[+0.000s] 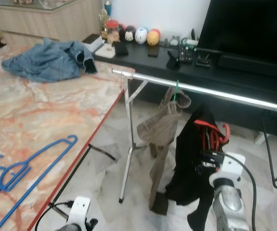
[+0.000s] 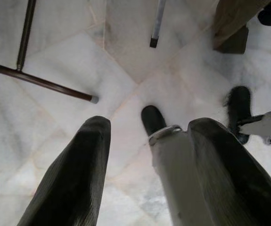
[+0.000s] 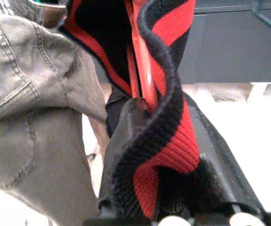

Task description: Hang hanger

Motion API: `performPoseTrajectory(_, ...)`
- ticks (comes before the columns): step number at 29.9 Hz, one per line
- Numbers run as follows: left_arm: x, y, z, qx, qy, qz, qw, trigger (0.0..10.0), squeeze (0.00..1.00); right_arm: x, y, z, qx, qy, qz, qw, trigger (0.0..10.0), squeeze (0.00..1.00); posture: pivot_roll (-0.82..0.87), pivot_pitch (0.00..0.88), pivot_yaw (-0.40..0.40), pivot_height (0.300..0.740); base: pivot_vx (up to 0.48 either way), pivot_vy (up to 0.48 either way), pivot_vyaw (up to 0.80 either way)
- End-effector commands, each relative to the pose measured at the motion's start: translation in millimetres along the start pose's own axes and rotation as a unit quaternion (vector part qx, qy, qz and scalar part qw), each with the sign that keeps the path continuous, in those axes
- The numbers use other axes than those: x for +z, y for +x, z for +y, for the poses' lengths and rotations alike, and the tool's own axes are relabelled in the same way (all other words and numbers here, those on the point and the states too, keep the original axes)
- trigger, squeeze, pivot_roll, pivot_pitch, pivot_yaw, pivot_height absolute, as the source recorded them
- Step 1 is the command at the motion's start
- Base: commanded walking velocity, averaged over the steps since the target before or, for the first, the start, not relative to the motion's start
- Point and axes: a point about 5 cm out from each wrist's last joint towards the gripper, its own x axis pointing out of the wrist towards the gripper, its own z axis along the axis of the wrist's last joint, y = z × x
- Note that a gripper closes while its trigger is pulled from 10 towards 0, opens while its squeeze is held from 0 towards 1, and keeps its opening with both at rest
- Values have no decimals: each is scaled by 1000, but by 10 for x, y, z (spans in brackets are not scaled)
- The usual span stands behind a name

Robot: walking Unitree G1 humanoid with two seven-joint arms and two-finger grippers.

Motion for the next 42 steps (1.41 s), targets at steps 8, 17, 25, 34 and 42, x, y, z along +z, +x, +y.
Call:
performPoseTrajectory(8, -24, -3, -7, 2, -8, 3, 1000, 10000, 0, 68, 55, 2, -3, 1, -8, 1000, 10000, 0, -62, 54, 14, 740, -268, 0, 0)
performPoseTrajectory(17, -23, -3, -6, 1, -8, 3, 1000, 10000, 0, 58, 56, 0, -5, 4, -6, 1000, 10000, 0, -62, 55, 14, 740, -267, 0, 0)
performPoseTrajectory(25, -21, -2, -4, 2, -9, 3, 1000, 10000, 0, 36, 53, -3, -9, 7, 1, 1000, 10000, 0, -59, 56, 13, 740, -266, 0, 0)
performPoseTrajectory(34, -24, -2, -12, 1, -11, 3, 1000, 10000, 0, 33, 58, 21, -2, 9, 2, 1000, 10000, 0, -59, 54, 11, 740, -267, 0, -774)
performPoseTrajectory(42, -25, -2, -12, 2, -11, 3, 1000, 10000, 0, 23, 54, 43, 3, 4, 5, 1000, 10000, 0, -59, 57, 9, 740, -267, 0, -71)
